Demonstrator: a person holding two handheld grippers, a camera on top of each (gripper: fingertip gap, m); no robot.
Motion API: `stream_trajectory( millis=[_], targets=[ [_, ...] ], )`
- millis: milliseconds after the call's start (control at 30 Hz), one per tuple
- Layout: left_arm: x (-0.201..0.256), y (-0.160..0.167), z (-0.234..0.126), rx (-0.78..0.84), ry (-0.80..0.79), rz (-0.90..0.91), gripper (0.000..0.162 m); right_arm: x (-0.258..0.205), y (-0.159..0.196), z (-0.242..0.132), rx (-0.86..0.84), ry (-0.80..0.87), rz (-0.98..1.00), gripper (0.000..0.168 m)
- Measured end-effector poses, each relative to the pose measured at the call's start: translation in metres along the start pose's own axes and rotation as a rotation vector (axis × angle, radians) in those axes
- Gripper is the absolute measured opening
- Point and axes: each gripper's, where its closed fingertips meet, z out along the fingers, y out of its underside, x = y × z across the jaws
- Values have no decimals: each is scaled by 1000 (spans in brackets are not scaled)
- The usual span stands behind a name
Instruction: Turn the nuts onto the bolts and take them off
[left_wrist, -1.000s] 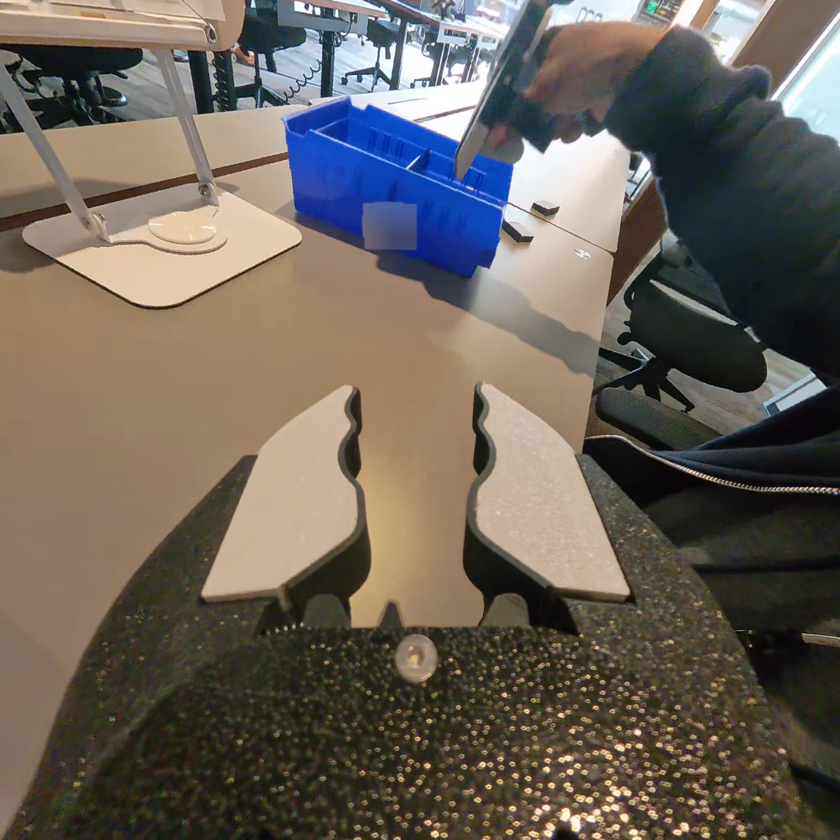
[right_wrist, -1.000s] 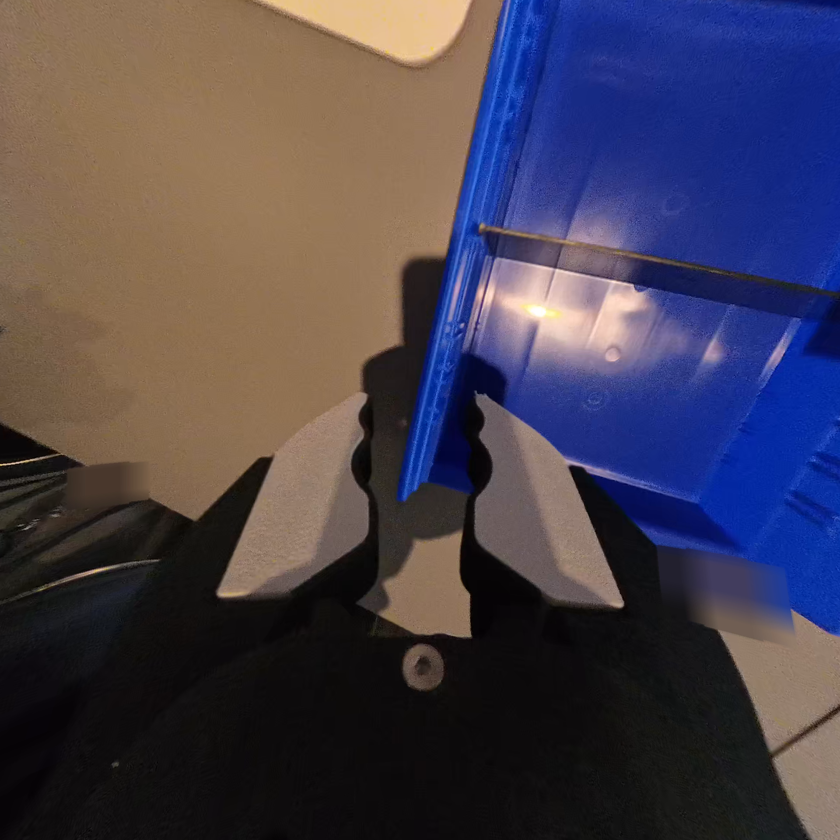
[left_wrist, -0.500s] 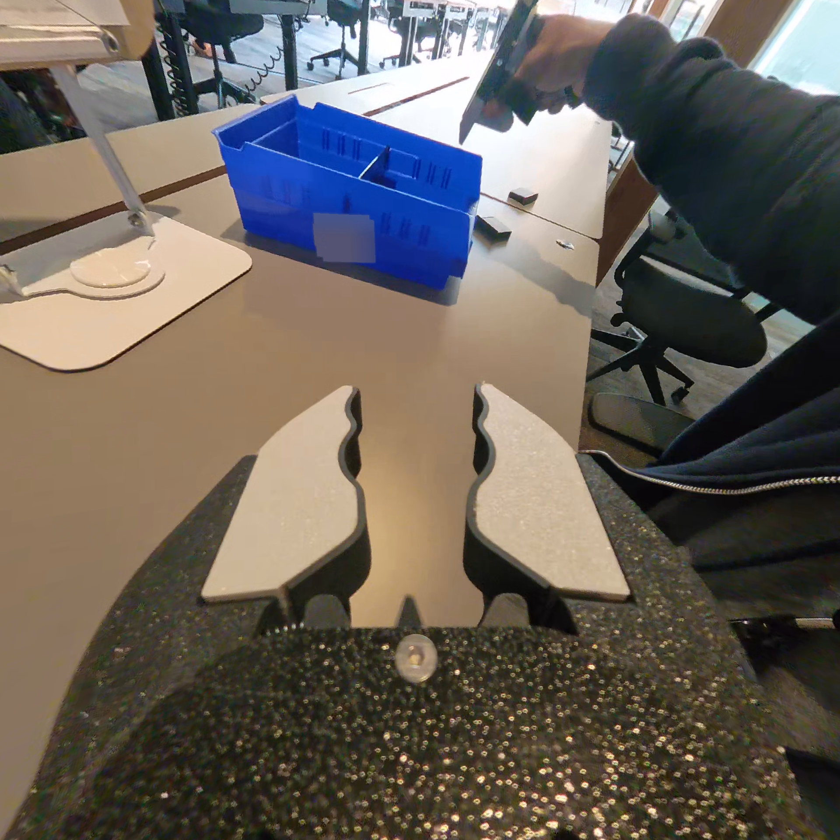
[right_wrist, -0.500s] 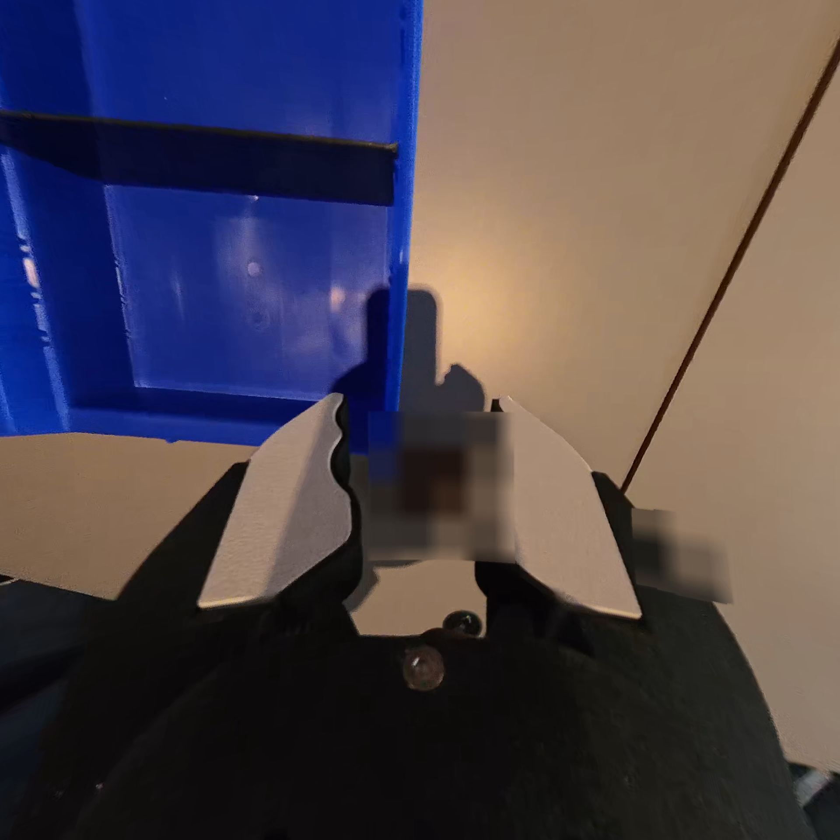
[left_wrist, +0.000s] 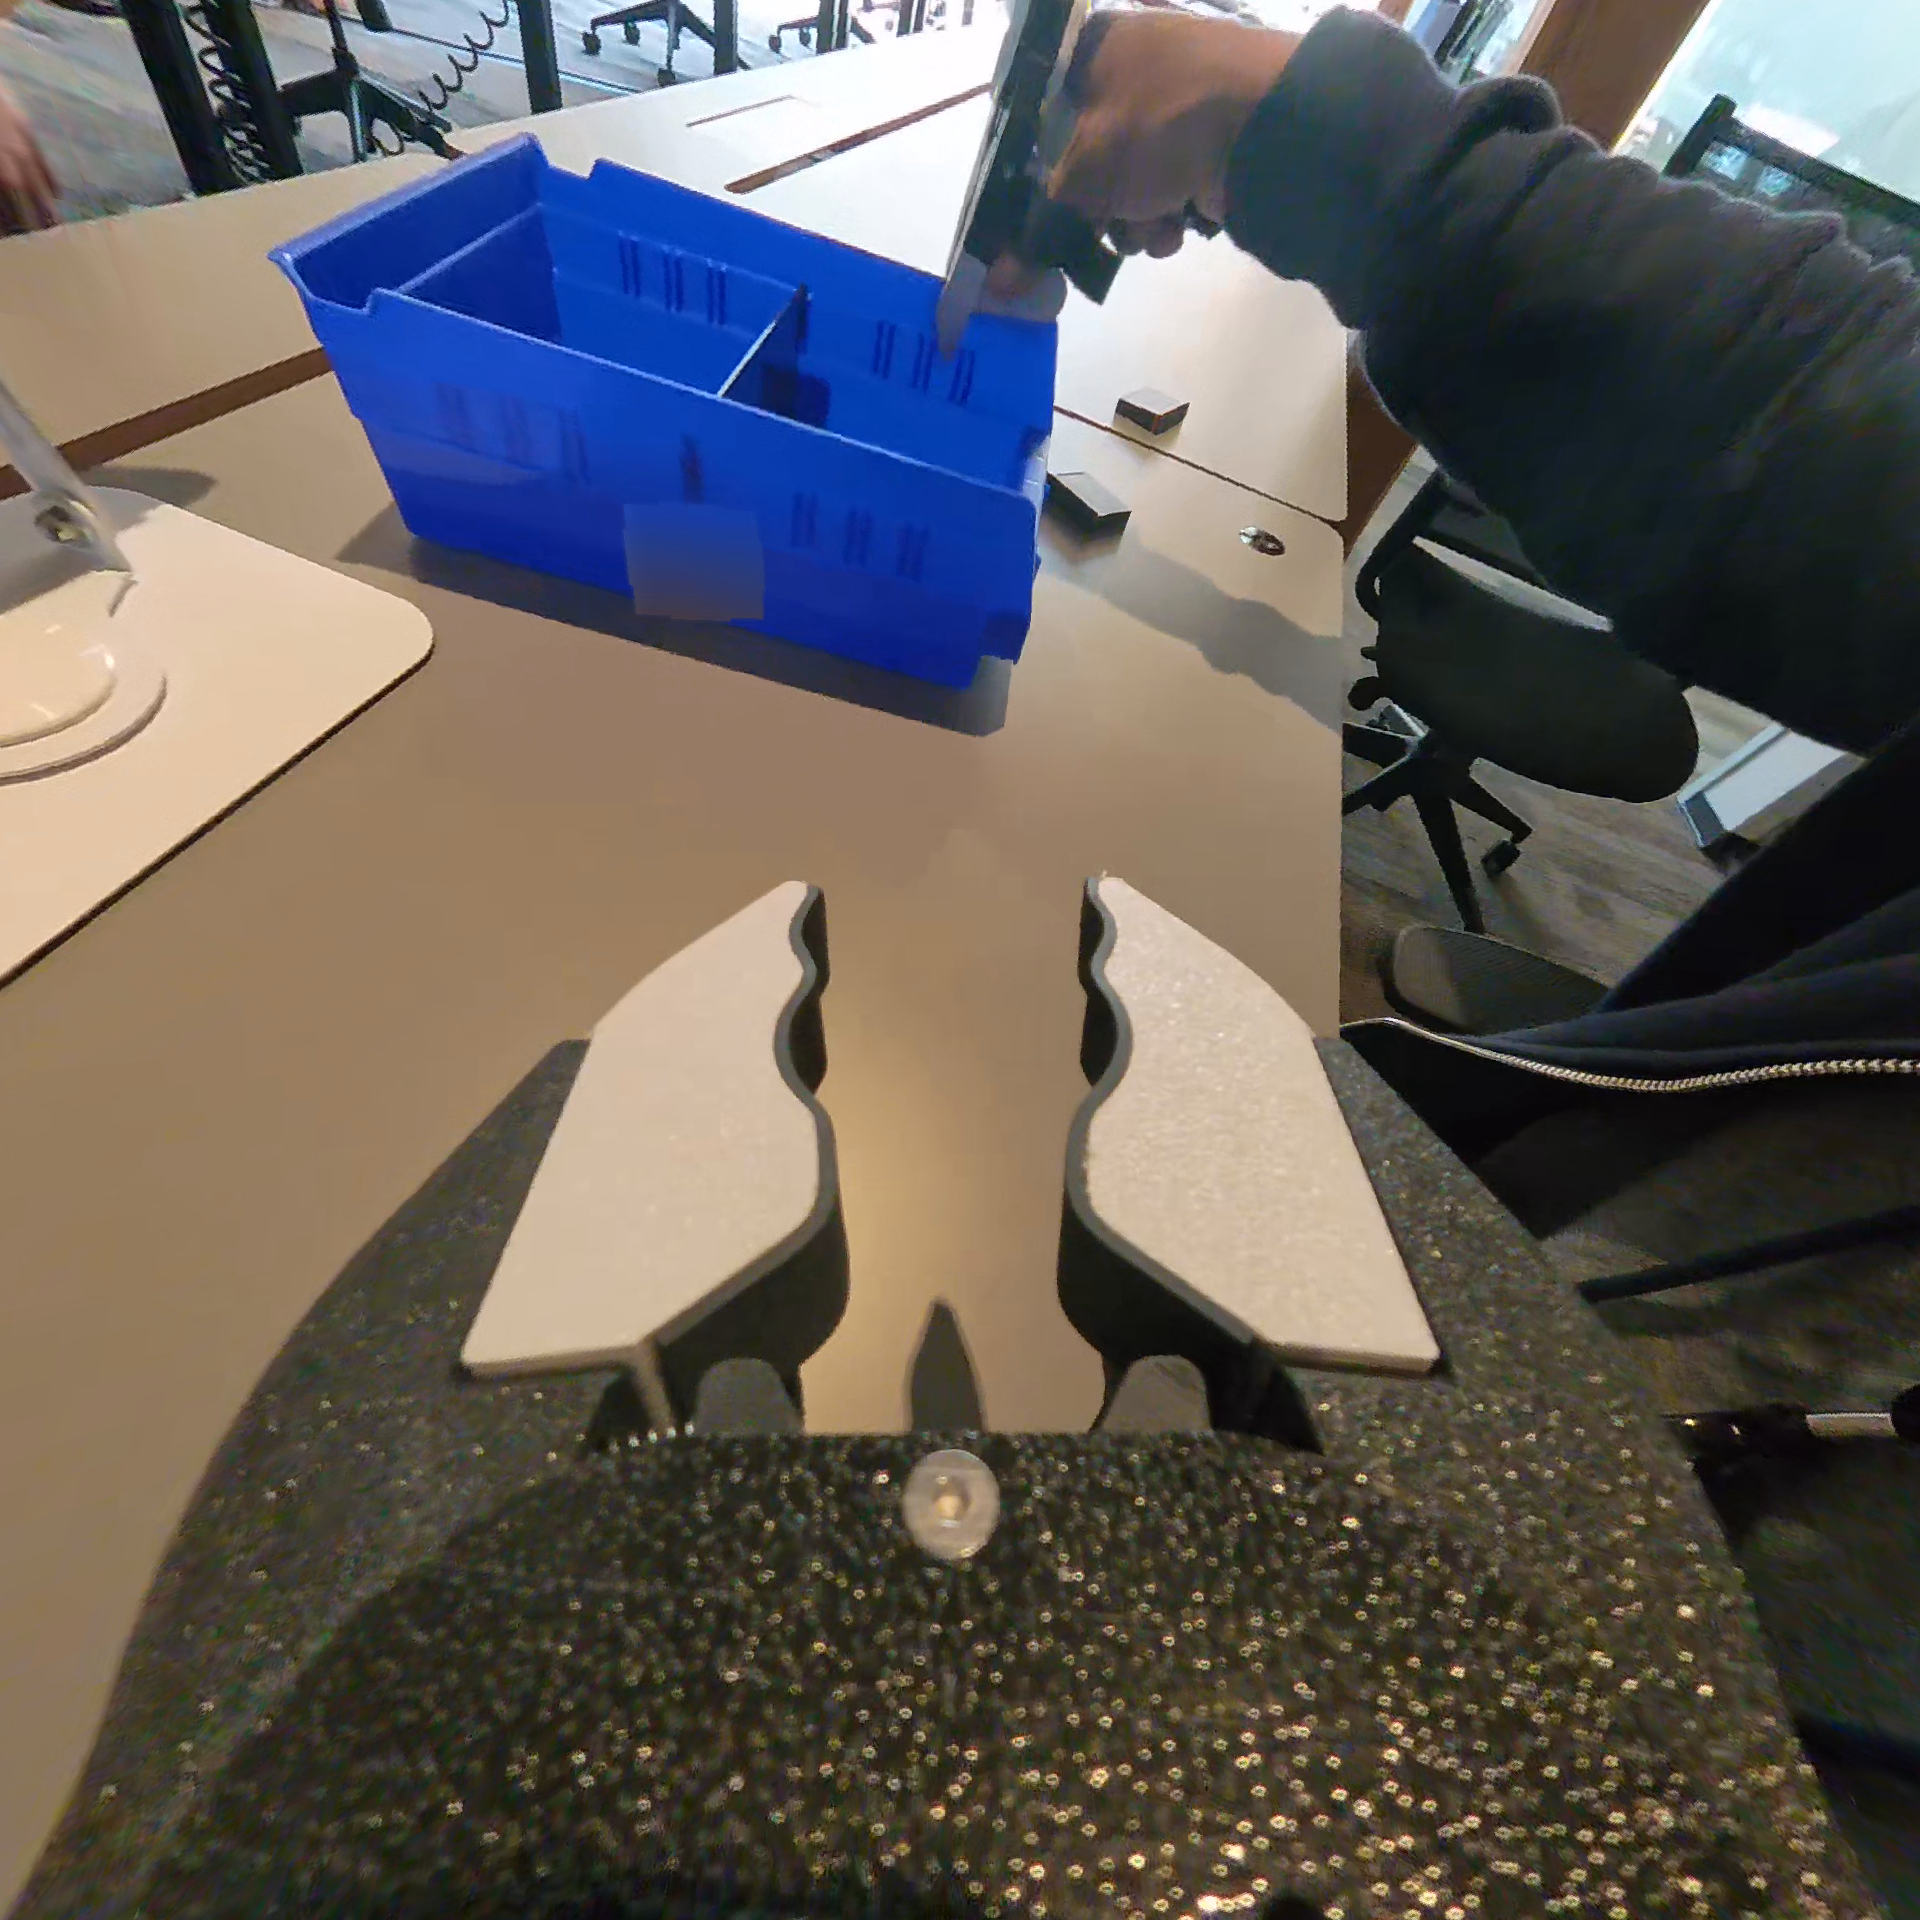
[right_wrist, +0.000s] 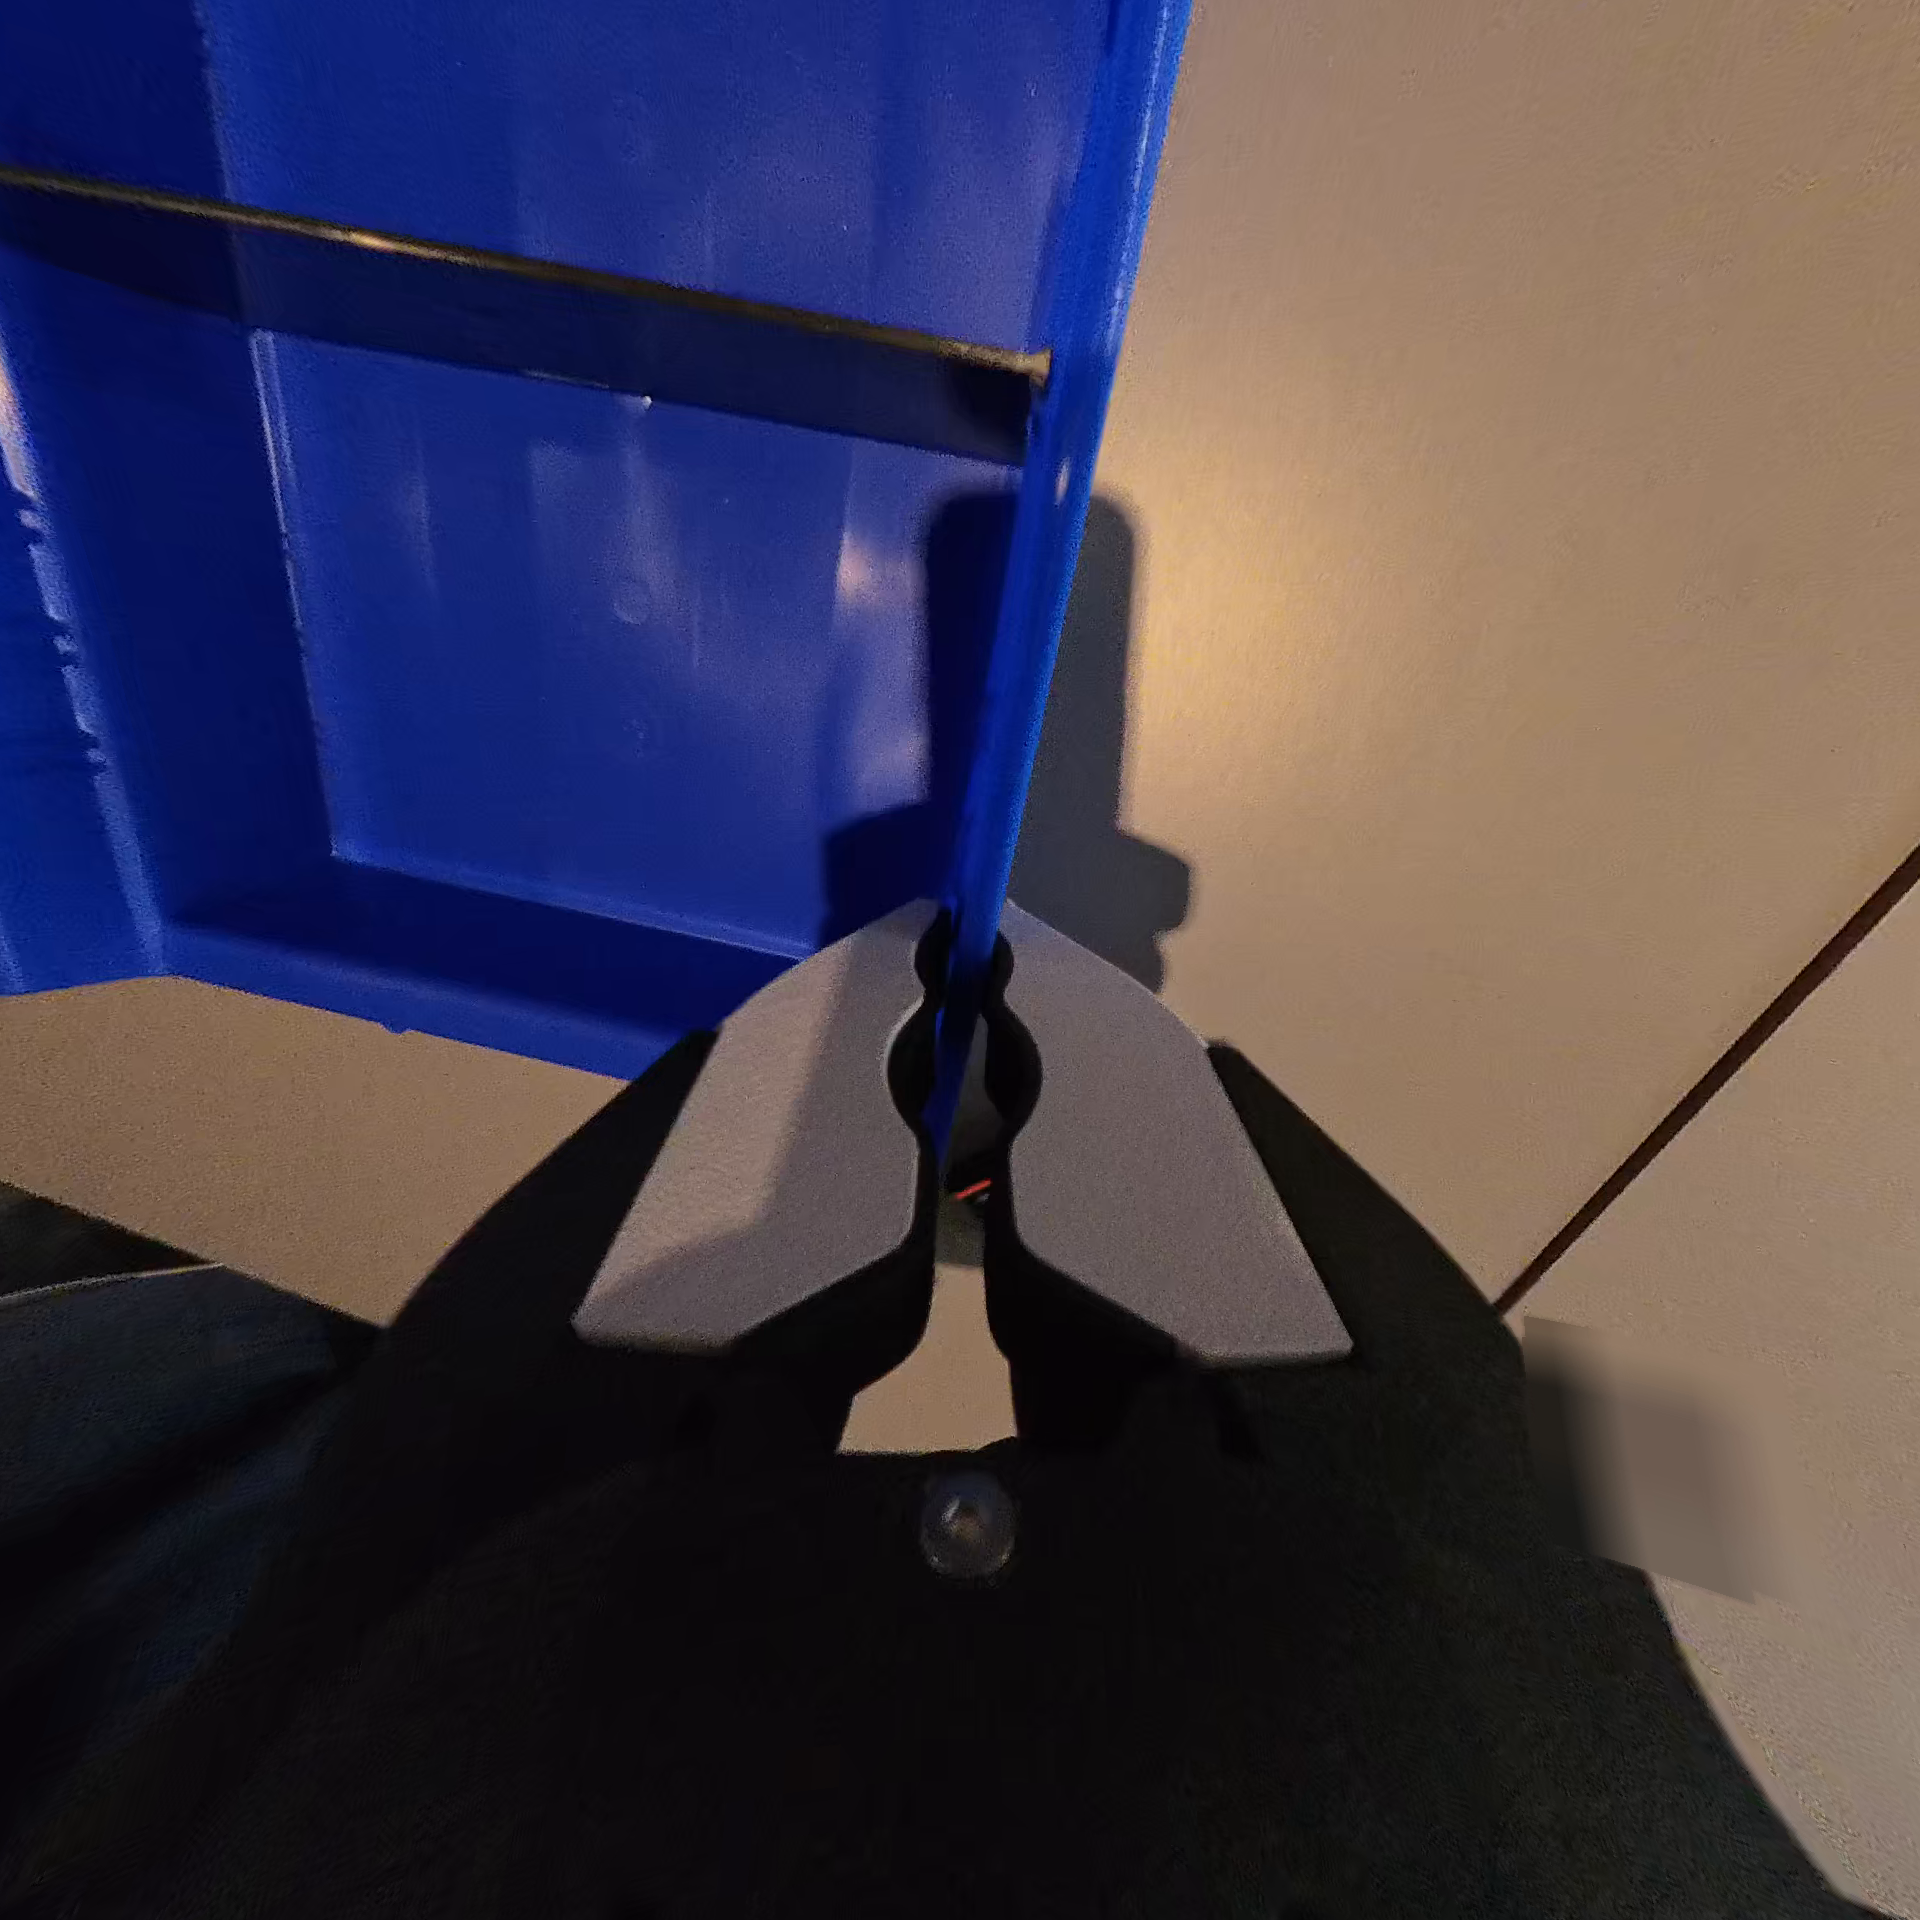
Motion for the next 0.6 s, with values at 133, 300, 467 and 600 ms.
stream_trajectory(
  millis=[133, 300, 467, 600],
  targets=[
    [0, -2, 7, 5, 19, -1, 46, -3, 11, -2, -26, 19, 58, 2],
    [0, -3, 9, 23, 28, -3, 46, -5, 25, -5, -13, 43, 105, 2],
    [-2, -4, 2, 62, 5, -1, 46, -6, 28, -5, 68, 33, 118, 3],
    [-9, -11, -13, 174, -66, 22, 47, -9, 26, -23, 253, 70, 89, 11]
  ],
)
